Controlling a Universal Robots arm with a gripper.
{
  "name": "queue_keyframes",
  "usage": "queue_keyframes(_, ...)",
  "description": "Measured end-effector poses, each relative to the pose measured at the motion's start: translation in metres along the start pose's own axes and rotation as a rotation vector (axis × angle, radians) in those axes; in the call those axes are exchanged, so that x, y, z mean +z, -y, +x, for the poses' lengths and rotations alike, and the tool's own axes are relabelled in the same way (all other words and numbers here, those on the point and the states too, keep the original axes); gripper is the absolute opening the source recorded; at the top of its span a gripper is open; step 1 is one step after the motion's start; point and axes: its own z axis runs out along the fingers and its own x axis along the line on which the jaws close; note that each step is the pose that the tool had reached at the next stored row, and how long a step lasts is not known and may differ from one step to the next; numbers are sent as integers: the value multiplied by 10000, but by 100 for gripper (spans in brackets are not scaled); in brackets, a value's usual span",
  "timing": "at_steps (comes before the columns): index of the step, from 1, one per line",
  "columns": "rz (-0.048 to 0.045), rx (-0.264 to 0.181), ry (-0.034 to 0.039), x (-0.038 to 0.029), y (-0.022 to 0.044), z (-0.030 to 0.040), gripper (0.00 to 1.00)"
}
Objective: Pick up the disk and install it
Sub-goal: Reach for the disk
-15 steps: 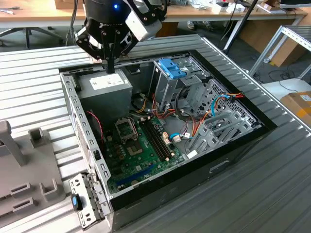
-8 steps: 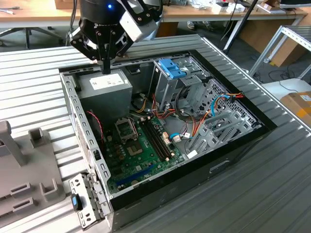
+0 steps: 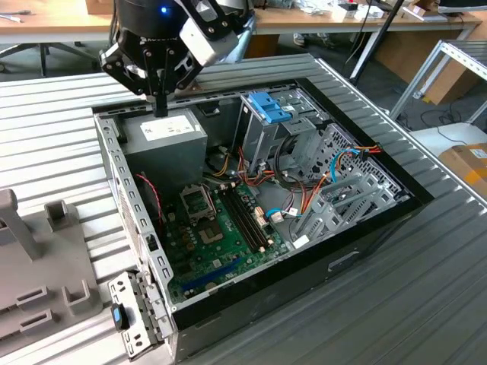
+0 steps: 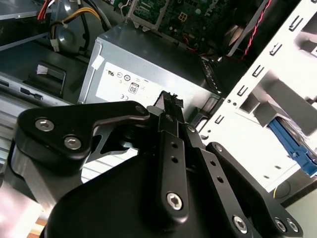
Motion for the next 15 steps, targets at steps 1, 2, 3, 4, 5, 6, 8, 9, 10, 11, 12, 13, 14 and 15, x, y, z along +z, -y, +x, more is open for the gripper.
queue_keyframes(1,0,0,0,0,1,9,11)
queue_keyframes(2,0,0,0,0,1,17,11)
queue_keyframes(3,0,0,0,-1,2,28,11)
queue_keyframes(4,0,0,0,-1,3,40,11)
queue_keyframes(5,0,0,0,-1,4,55,11)
queue_keyframes(6,0,1,0,-2,5,63,11)
queue_keyframes(8,0,1,0,-2,7,88,11)
queue_keyframes(9,0,1,0,-3,7,98,11)
queue_keyframes(10,0,0,0,-3,8,108,11)
queue_keyframes(11,0,0,0,-3,9,121,11)
queue_keyframes(12,0,0,0,-4,10,131,11)
queue_keyframes(13,0,0,0,-4,11,151,11)
queue_keyframes(14,0,0,0,-5,13,175,11)
queue_keyframes(15,0,0,0,-5,14,188,11)
